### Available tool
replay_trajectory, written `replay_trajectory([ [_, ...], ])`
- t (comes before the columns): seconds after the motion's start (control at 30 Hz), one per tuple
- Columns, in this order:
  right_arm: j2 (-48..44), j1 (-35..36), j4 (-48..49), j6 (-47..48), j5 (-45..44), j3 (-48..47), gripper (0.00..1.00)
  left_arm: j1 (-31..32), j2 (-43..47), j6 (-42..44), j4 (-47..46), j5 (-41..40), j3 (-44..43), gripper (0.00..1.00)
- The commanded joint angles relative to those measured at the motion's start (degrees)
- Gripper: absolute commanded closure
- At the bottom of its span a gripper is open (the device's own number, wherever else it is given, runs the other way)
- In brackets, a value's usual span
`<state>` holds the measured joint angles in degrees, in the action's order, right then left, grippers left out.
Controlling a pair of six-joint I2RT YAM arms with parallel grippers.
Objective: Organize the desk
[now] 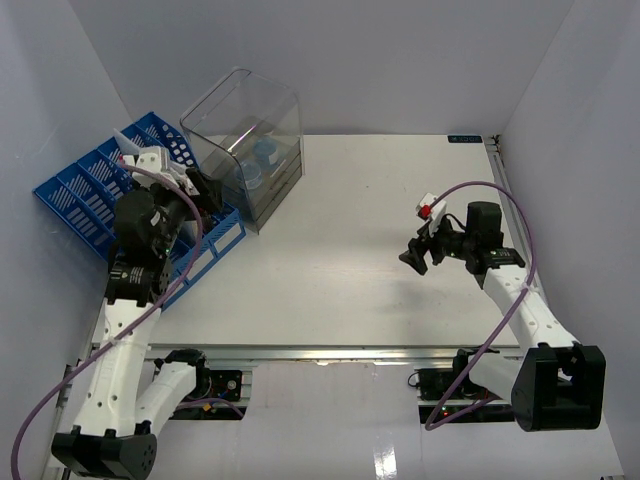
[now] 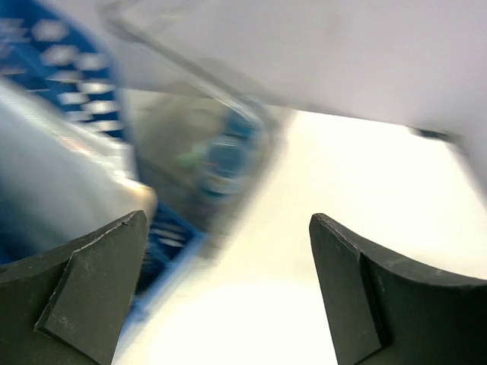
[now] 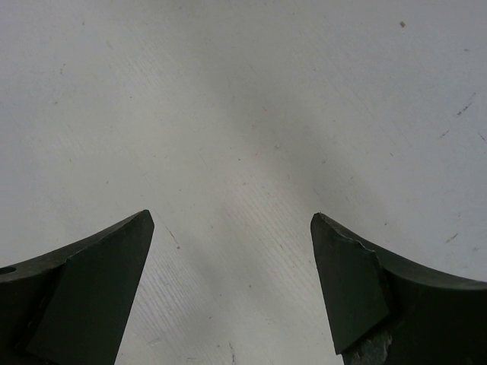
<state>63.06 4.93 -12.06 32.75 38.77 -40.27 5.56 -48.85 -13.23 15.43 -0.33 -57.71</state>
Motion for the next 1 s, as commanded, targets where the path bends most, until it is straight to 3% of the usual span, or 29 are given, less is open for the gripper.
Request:
replay_trajectory([
  [0.0,-2.2,-0.9,-0.1,-3.7,-3.6,-0.2,0.10,-0.1,4.0,-9.1,3.3,30.8,0.1,0.02],
  [0.17,-4.5,-1.6,-0.4,-10.9,-11.5,-0.7,0.10,0.0,10.6,-14.2,-2.4,45.1,10.5,0.02],
  [0.33,-8.8,-1.8,-0.8,-15.3,-19.3,-0.3,0.10,0.2,17.7,-12.0,-3.2,48.4,18.8,0.02],
  [0.63,-18.2,-1.8,2.3,-22.8,-26.0,4.1,0.10,0.3,23.3,-9.7,-2.6,46.6,26.9,0.02],
  [0.97,-21.2,-1.8,2.7,-24.0,-31.2,6.4,0.10,0.4,25.7,-8.6,-1.4,44.0,27.4,0.02],
])
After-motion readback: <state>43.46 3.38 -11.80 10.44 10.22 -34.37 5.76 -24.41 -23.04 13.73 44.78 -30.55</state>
